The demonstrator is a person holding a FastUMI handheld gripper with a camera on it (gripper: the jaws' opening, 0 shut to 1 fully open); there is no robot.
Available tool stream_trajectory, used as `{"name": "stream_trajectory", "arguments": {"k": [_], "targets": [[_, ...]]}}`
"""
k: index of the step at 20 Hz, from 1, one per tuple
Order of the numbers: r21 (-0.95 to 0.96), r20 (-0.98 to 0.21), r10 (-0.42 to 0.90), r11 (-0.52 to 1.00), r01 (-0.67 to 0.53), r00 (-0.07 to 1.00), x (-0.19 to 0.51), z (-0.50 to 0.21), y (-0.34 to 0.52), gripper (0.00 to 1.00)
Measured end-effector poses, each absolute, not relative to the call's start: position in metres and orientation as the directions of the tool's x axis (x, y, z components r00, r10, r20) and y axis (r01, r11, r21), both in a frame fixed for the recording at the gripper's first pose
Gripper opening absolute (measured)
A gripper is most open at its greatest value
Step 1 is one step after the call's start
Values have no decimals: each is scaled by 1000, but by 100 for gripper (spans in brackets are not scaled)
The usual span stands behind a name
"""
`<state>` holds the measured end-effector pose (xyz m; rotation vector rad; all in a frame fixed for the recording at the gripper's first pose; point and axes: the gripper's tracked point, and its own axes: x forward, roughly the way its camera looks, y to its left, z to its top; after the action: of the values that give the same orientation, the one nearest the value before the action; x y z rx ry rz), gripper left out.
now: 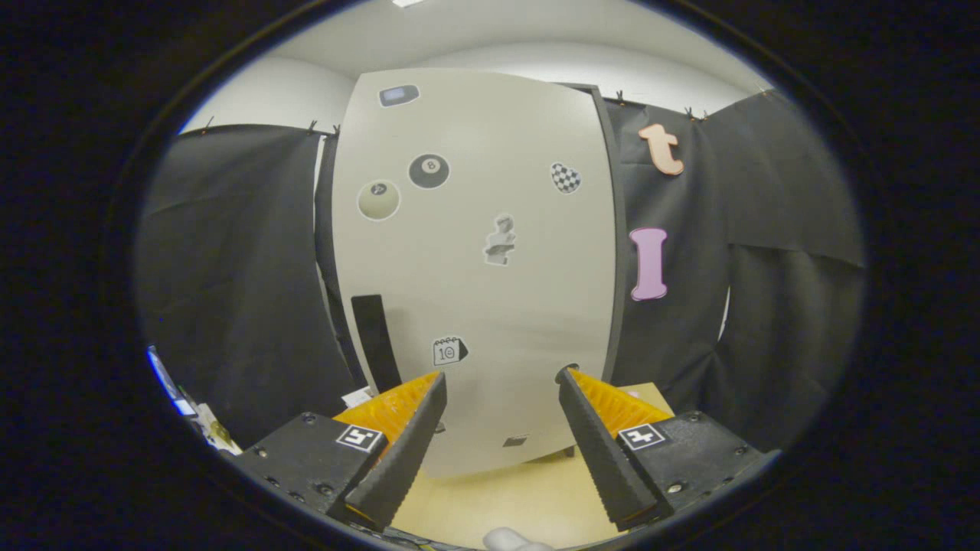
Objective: Open the shoe cabinet door, grab the shoes and put them into the shoe cabinet, then close the shoe cabinet door.
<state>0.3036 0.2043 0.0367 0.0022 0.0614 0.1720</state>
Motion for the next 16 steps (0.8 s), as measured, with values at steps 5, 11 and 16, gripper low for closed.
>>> {"name": "stream_trajectory", "arguments": {"k": [5,11,16], "targets": [[-9,-25,102,995,-102,994,257,44,169,97],[-7,17,44,999,-44,999,205,48,145,98],[3,44,35,999,-35,998,178,47,141,98]]}}
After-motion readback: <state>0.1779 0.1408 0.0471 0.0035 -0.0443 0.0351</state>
